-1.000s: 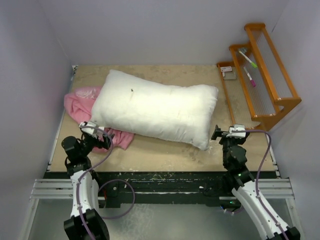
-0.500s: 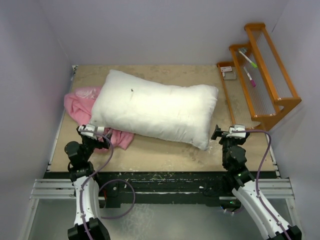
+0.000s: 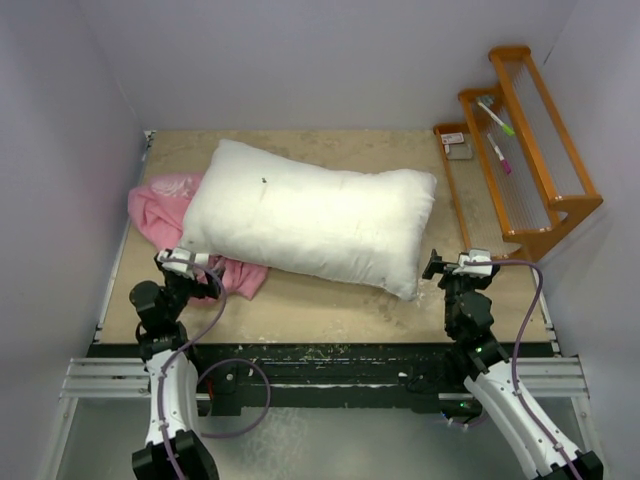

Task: Remove the pillowcase from the pillow

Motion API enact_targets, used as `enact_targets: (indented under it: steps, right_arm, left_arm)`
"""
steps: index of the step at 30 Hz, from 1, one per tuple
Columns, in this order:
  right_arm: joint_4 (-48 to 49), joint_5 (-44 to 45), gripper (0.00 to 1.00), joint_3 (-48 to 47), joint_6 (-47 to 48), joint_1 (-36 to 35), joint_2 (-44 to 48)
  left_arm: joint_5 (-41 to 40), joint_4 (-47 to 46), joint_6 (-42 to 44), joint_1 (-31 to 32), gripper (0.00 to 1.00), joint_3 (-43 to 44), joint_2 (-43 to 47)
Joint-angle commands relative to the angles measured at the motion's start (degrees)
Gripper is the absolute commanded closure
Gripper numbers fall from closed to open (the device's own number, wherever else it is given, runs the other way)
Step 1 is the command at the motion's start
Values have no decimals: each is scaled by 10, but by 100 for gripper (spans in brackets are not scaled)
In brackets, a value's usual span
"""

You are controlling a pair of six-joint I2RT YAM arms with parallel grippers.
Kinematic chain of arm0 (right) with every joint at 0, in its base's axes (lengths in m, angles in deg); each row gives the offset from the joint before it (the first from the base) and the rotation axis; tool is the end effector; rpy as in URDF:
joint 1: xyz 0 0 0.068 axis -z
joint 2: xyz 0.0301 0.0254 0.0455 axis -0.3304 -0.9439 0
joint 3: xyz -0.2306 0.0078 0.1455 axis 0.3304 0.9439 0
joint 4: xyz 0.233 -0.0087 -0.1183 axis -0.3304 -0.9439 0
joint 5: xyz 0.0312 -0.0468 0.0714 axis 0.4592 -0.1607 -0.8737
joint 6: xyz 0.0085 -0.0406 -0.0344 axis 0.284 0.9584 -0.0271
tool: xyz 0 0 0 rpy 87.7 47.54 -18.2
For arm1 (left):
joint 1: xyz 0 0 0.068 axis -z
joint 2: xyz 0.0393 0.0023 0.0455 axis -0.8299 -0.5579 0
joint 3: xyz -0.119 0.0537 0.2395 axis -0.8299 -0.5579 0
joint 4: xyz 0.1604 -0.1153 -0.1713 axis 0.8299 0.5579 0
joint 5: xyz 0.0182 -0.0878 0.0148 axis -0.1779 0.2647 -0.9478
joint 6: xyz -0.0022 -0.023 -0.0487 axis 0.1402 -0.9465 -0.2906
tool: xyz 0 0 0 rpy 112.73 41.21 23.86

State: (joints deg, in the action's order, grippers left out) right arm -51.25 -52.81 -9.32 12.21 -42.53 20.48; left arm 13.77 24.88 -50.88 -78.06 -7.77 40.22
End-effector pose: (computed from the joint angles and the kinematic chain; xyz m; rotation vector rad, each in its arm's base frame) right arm 0.1158 0.0281 0.1947 0.2090 1.4455 -0.0789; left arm 0.1278 0.0279 0.1601 0.1997 1.7173 -0.2579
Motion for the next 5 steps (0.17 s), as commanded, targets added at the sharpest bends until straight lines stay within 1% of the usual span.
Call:
enact_targets:
  steps: [1,5]
  right_arm:
    - [25,18,0,5,-4,-3,2]
    - [25,18,0,5,-4,-3,2]
  left_arm:
    - [10,-32,-5,2,1,9,-3]
    - [32,-41,4,2,1,11,-19]
